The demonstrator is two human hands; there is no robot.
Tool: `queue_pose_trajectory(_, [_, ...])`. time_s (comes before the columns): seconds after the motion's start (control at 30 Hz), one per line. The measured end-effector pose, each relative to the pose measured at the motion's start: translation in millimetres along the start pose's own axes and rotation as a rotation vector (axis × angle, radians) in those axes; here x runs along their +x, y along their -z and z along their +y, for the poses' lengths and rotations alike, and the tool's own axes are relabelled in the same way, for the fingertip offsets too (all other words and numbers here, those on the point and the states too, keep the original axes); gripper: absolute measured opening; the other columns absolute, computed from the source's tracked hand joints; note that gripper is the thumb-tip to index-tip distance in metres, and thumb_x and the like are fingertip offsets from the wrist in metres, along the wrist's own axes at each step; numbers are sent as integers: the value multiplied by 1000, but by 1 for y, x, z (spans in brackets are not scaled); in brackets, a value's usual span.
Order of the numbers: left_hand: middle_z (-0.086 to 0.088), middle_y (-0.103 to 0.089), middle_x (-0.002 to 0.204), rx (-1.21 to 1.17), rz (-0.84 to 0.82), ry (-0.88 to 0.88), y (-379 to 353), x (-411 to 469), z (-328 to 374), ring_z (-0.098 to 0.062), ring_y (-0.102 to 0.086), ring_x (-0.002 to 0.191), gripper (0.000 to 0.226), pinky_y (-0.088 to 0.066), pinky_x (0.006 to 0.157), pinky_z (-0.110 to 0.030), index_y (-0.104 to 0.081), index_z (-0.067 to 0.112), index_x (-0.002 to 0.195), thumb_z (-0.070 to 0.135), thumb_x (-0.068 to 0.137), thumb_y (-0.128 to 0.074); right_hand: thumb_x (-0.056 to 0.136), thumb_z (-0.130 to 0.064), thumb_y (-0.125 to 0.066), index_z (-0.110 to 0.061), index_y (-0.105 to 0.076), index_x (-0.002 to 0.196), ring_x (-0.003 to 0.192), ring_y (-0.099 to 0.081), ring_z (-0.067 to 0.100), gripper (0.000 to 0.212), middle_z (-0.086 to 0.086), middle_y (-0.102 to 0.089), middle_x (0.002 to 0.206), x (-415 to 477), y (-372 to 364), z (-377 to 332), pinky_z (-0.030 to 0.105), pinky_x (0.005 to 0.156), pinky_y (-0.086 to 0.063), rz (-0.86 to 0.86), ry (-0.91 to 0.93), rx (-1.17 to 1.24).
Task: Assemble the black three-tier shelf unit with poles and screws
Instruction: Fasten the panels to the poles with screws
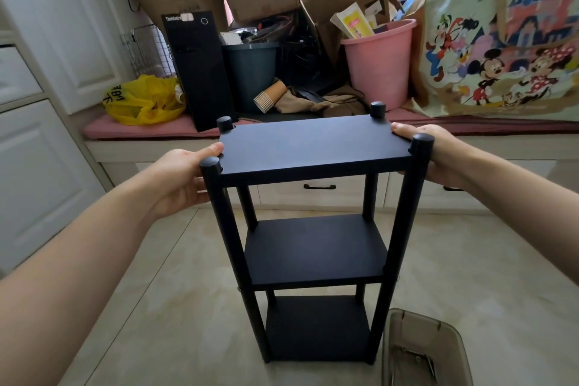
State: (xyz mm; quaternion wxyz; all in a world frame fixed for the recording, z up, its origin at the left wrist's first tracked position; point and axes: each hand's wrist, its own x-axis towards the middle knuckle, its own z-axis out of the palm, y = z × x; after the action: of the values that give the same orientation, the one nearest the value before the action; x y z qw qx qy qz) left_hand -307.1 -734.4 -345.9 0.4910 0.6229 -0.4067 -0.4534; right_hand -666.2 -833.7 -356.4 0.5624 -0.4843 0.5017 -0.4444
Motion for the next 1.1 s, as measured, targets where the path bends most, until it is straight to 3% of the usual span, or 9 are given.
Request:
queue_pose_trajectory(0.07, [-6,-70,87,-82,-25,29,-2,-1,-3,-25,-70,84,30,-55,70,-37,-67,11,103,39,93,-67,95,-34,-64,-5,-65,89,47,-63,11,30,2,-65,61,-2,0,-1,26,49,-57,-6,4,5])
queue_pose_trajectory(0.2, [-2,-69,80,-214,-76,73,-7,1,-9,-15,-67,61,29,-56,59,-27,-69,11,104,34,87,-71,97,-33,-61,-8,-63,91,48,-62,9,26,0,-65,63,-5,-3,7,23,51,-56,-18,-17,39])
queue_pose_trajectory(0.37, [-3,-71,94,-151,-80,112,-9,1,-29,-16,-65,75,19,-51,74,-32,-68,12,107,28,98,-62,100,-31,-57,-11,-64,90,48,-60,9,23,-1,-63,64,-6,-7,29,21,49,-52,-9,-83,97])
queue_pose_trajectory(0.5, [-1,-71,90,-229,-47,94,-12,2,-31,-14,-67,68,15,-51,68,-31,-67,13,101,27,99,-62,98,-33,-58,-14,-65,93,62,-61,13,22,0,-64,75,0,-6,28,29,67,-51,-18,-78,88])
queue_pose_trajectory(0.6, [1,-71,82,-241,-53,65,-14,1,-33,-12,-68,61,15,-51,65,-31,-67,14,98,27,99,-61,98,-33,-58,-14,-64,98,68,-57,15,20,2,-60,82,2,-6,27,29,71,-48,-14,-95,84])
queue_pose_trajectory(0.77, [3,-67,74,-286,-35,42,-17,-1,-35,-12,-61,58,18,-46,65,-32,-66,16,94,30,101,-58,98,-31,-55,-11,-66,89,55,-68,13,25,1,-71,68,1,-8,20,25,58,-55,-37,-134,136])
queue_pose_trajectory(0.87, [4,-69,73,-318,-27,34,-19,0,-38,-11,-62,57,18,-45,64,-31,-66,16,94,29,102,-57,97,-32,-54,-13,-64,84,50,-63,13,25,-1,-68,60,-1,-12,20,29,64,-49,-8,-135,130])
queue_pose_trajectory(1.0, [6,-64,67,-326,58,16,-21,0,-37,-11,-58,54,18,-44,61,-30,-65,16,90,28,101,-59,96,-31,-59,-12,-66,85,62,-61,18,23,2,-66,69,-4,-17,26,32,68,-50,96,-131,196])
queue_pose_trajectory(1.1, [9,-59,53,-272,243,-23,-20,0,-37,-12,-51,56,28,-42,62,-28,-61,17,76,19,103,-53,97,-24,-56,-12,-62,81,62,-58,18,22,2,-61,73,-7,-25,31,30,65,-47,142,-92,224])
